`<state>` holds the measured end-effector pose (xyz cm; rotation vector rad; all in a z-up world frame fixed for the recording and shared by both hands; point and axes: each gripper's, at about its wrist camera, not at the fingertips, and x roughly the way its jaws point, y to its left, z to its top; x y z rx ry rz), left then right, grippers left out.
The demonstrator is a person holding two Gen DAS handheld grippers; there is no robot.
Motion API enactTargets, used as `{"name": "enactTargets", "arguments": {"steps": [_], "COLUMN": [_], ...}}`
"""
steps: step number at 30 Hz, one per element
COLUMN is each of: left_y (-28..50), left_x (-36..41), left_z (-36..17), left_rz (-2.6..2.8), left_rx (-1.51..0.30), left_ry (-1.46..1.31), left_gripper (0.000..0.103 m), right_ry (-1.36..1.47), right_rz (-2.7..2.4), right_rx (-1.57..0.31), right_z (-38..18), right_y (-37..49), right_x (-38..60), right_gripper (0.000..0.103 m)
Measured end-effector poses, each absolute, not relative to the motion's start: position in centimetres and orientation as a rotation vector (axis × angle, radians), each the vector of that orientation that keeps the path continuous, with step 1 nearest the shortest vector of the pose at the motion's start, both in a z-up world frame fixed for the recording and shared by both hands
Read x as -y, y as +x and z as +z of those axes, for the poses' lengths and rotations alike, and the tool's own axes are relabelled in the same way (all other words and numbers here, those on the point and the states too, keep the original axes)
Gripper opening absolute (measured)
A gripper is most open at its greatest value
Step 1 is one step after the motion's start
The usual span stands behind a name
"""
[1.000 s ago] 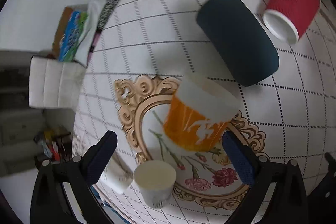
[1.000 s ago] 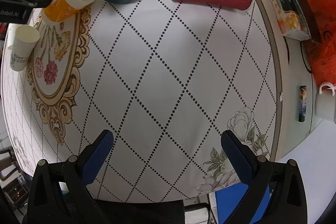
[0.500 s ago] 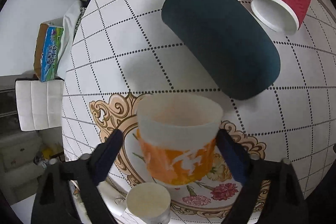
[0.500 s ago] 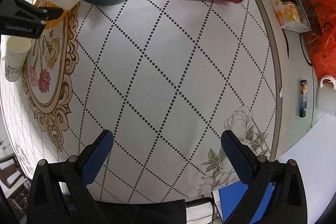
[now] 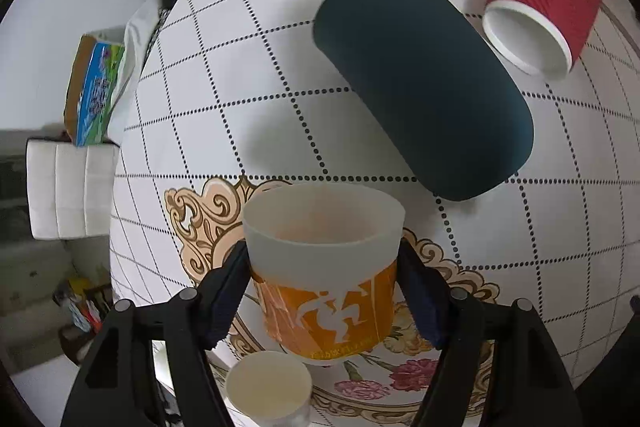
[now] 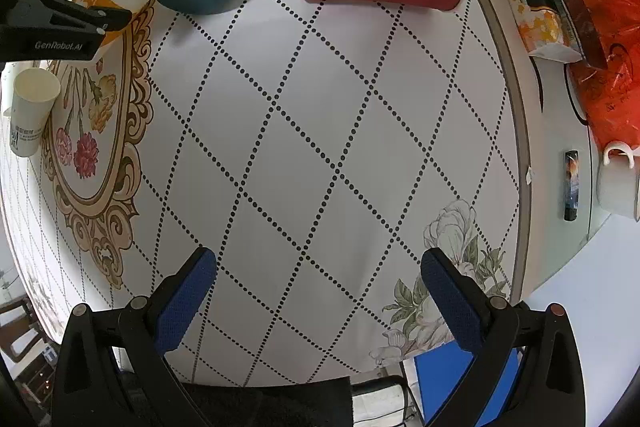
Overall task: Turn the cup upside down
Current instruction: 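Grasp the orange-and-white cup with the left gripper and lift it upright, then carry the held cup with the left gripper toward the right gripper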
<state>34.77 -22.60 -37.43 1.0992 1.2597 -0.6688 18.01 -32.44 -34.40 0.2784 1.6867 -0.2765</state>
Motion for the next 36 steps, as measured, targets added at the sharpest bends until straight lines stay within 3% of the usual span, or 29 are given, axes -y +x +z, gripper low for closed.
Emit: {"name": "enactTargets", "arguments": {"steps": [14, 23, 36], "left_y": [35.8, 32.1, 22.9], "left_x": [19.9, 16.7, 11.5], "left_z": [-31.9, -29.1, -33.6], "left_rz": [-0.587, -0.502, -0.265], "left_rx": [-1.426, -1.578, -1.78], "left_ry": [0.747, 0.462, 0.016], "left_gripper": [0.07, 0.07, 0.07], "right_ry": [0.317, 0.354, 0.252], "right_rz": [-0.331, -0.313, -0.158], "right_rx": [-1.634, -1.61, -1.638], "right_z": [-31.7, -31.6, -32.8], "right_y": [16.7, 15.1, 12.0], "right_x": [33.2, 34.9, 34.9], "right_gripper": [0.103, 0.103, 0.103]}}
